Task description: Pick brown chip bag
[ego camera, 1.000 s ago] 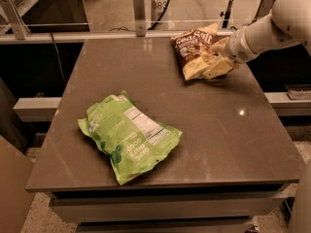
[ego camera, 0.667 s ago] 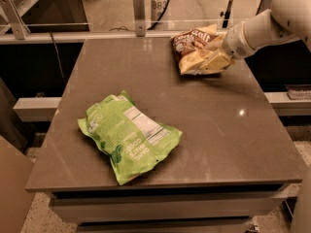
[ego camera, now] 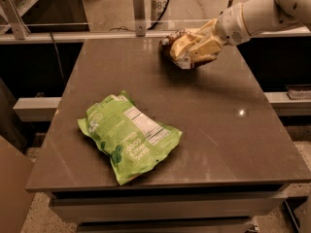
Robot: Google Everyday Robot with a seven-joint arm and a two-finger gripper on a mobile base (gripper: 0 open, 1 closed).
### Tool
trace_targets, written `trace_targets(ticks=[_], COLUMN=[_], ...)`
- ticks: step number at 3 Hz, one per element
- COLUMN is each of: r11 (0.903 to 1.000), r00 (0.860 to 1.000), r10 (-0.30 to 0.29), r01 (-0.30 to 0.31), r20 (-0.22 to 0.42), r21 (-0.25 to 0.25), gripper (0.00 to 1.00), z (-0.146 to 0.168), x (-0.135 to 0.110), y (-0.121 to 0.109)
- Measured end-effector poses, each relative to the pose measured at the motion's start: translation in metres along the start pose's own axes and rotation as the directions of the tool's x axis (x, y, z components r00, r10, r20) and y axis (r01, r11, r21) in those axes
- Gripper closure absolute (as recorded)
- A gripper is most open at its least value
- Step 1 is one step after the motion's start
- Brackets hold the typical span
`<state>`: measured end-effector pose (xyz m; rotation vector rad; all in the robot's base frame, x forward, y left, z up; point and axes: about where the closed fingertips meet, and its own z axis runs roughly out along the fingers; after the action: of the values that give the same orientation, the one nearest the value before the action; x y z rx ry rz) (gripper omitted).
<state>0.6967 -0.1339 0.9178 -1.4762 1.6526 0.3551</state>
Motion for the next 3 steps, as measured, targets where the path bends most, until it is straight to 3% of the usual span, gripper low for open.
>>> trace_targets(ticks=[1,2,3], r11=[0.9983,0.9814,0.9423], r00=[0.995,0.978,0.943], r10=[-0.058,-0.18,-0.314], r01=[0.057,0.171,0.295], r20=[0.075,0.104,0.11], r21=[0.013,0.087,0.158], gripper=[1.0,1.0,1.0], z=[-0.015,-0.046,-0.074], x=[-0.043,-0.096,-0.148], y=[-0.007,-0.024,-0.036])
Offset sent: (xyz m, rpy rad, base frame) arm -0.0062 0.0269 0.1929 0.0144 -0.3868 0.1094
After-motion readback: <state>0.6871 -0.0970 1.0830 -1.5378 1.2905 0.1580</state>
